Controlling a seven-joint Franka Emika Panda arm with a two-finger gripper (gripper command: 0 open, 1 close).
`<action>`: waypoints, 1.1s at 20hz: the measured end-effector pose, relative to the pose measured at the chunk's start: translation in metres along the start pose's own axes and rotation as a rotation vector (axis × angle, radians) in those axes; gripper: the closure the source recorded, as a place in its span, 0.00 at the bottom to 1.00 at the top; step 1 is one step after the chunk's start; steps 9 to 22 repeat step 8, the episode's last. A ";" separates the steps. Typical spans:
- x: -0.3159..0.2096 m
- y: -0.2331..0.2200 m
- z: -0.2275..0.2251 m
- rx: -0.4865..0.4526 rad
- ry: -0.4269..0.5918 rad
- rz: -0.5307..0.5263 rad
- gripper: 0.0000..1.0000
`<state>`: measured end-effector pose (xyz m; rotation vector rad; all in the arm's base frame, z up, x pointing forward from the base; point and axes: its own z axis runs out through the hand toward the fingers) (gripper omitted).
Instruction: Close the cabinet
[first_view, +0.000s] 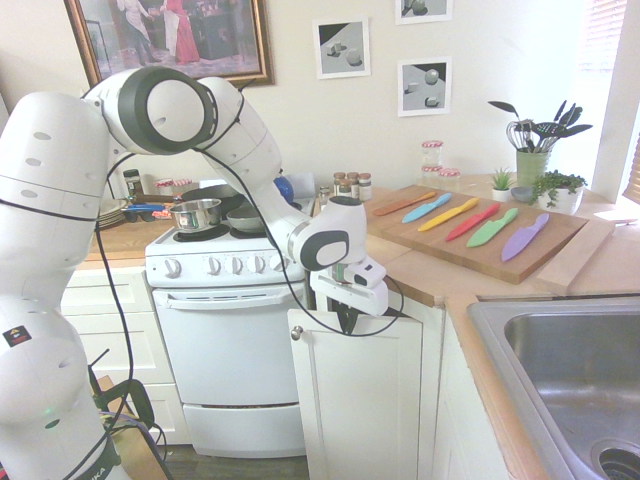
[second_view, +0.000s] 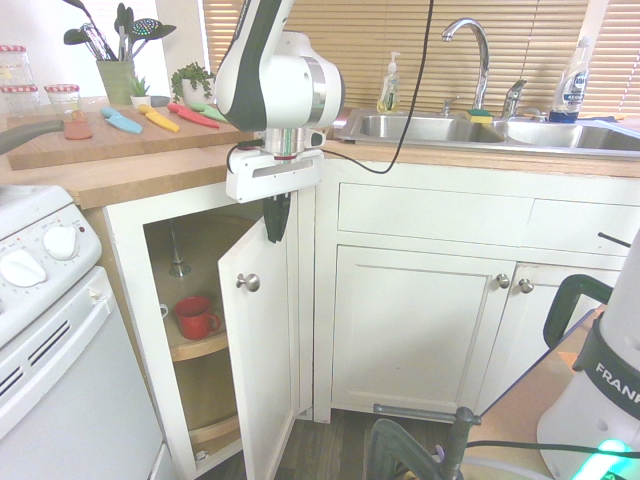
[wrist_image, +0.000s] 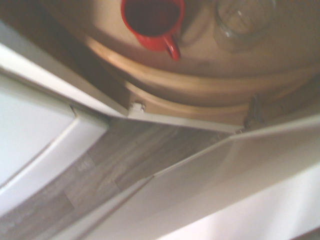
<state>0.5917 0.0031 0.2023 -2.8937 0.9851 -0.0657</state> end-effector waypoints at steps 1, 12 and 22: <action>0.006 -0.008 -0.005 0.005 0.001 0.000 1.00; 0.032 -0.039 -0.020 0.023 0.002 0.006 1.00; 0.032 -0.039 -0.020 0.023 0.002 0.006 1.00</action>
